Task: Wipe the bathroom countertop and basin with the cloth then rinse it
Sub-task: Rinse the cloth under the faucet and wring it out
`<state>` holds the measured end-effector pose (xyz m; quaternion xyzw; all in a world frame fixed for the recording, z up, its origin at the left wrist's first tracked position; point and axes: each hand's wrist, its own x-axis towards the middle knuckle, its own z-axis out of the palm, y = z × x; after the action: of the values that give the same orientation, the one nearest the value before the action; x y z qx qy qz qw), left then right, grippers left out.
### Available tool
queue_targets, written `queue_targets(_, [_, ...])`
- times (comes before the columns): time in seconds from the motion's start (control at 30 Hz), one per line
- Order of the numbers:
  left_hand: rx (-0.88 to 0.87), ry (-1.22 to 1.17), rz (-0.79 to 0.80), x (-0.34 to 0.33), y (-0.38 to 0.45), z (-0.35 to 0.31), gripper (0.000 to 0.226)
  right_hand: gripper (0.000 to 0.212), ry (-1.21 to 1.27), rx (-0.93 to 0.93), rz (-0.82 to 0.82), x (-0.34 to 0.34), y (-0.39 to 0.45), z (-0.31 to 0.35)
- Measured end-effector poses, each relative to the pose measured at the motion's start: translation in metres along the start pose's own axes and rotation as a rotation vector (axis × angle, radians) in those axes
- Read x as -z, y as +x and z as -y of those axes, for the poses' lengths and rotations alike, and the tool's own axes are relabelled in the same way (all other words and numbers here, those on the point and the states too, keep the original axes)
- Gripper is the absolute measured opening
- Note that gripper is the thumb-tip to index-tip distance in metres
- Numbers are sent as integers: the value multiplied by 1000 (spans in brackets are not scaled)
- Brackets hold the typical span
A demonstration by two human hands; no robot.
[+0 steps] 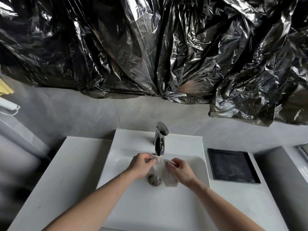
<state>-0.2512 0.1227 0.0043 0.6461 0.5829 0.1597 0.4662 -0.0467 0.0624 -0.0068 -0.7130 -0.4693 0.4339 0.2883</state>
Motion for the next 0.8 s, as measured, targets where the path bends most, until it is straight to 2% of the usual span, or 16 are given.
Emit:
queue_targets(0.1, [9, -69, -96, 3, 0, -2, 29, 10, -8, 16, -34, -2, 2, 4])
queue_targets(0.2, [10, -123, -125, 10, 1, -4, 22, 13, -17, -5, 11, -3, 1, 8])
queue_targets(0.33, [45, 94, -113, 16, 1, 6, 15, 27, 29, -14, 107, -8, -2, 16])
queue_targets(0.43, [9, 239, -48, 12, -5, 18, 40, 26, 85, 25, 128, -10, -7, 31])
queue_targets(0.53, [-108, 184, 88, -2, -13, 18, 61, 30, 70, 50, 201, -9, -12, 46])
queue_targets(0.57, [-114, 143, 132, -7, -15, 15, 57, 32, 89, 50, 248, -9, -12, 49])
queue_targets(0.63, [-95, 38, 103, -15, -14, 12, 33, 28, 158, 45, 286, -9, -12, 50])
queue_targets(0.67, [-85, -7, 49, -16, -12, 9, 20, 24, 201, 43, 274, -8, -12, 51])
queue_targets(0.73, [-49, -90, -43, -15, -8, 1, 10, 7, 234, 27, 181, -6, -10, 46])
queue_targets(0.8, [-17, -187, -76, -14, -4, -1, 6, 23, 220, -18, 88, -4, -8, 32])
